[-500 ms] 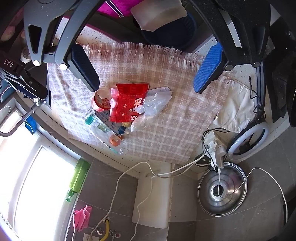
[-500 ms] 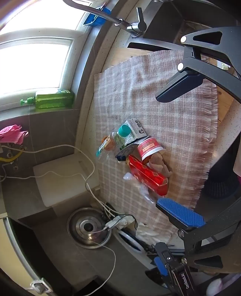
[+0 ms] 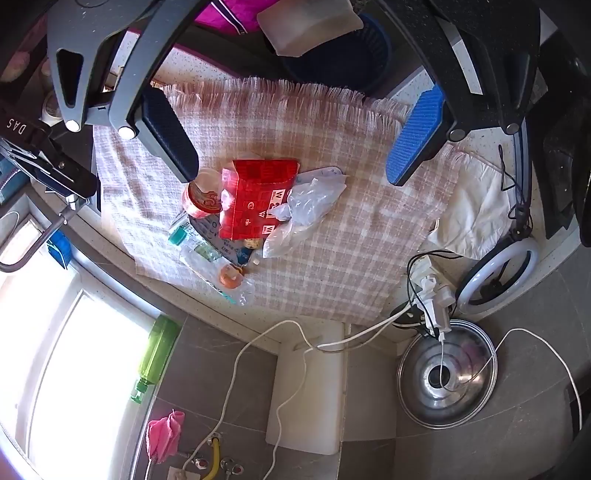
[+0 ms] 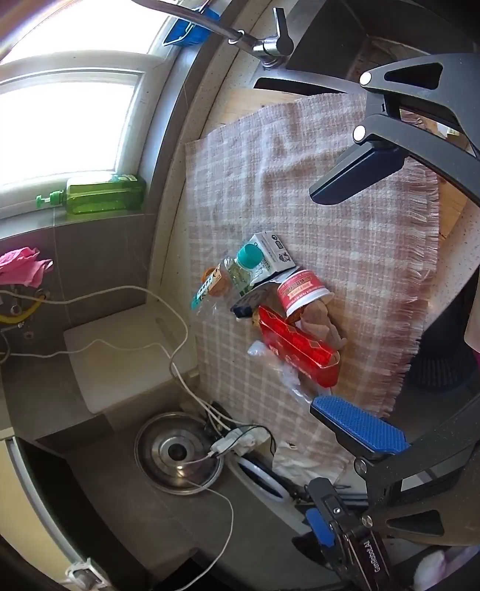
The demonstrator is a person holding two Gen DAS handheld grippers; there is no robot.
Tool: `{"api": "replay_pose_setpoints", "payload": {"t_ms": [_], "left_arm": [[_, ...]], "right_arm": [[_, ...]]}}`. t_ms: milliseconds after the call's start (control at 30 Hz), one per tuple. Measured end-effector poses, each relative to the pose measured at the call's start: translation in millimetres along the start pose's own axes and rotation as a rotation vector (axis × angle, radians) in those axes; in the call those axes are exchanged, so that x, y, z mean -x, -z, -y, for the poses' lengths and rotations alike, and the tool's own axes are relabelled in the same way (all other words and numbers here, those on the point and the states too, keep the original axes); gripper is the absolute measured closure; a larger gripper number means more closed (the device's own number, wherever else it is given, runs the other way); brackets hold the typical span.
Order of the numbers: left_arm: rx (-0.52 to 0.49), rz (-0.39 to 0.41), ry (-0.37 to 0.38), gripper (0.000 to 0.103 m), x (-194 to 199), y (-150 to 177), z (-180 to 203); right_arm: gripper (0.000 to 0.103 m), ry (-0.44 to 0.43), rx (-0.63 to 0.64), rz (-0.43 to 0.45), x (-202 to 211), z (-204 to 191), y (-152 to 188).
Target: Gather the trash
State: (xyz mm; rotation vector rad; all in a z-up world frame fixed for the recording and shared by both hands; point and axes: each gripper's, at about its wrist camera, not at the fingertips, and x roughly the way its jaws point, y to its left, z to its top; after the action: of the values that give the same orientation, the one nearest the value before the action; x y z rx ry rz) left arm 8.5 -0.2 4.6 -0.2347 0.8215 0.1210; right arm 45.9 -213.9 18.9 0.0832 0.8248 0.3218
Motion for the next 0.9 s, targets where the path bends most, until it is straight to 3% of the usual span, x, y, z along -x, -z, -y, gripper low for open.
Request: {"api": "replay_pose_setpoints", "payload": {"t_ms": [900], "left_arm": [[0.004, -0.004, 0.002, 0.000, -5.4, -1.9, 2.8]], "right_arm": [[0.001, 0.005, -0.002, -0.003, -2.6, 1.3, -2.3]]}}
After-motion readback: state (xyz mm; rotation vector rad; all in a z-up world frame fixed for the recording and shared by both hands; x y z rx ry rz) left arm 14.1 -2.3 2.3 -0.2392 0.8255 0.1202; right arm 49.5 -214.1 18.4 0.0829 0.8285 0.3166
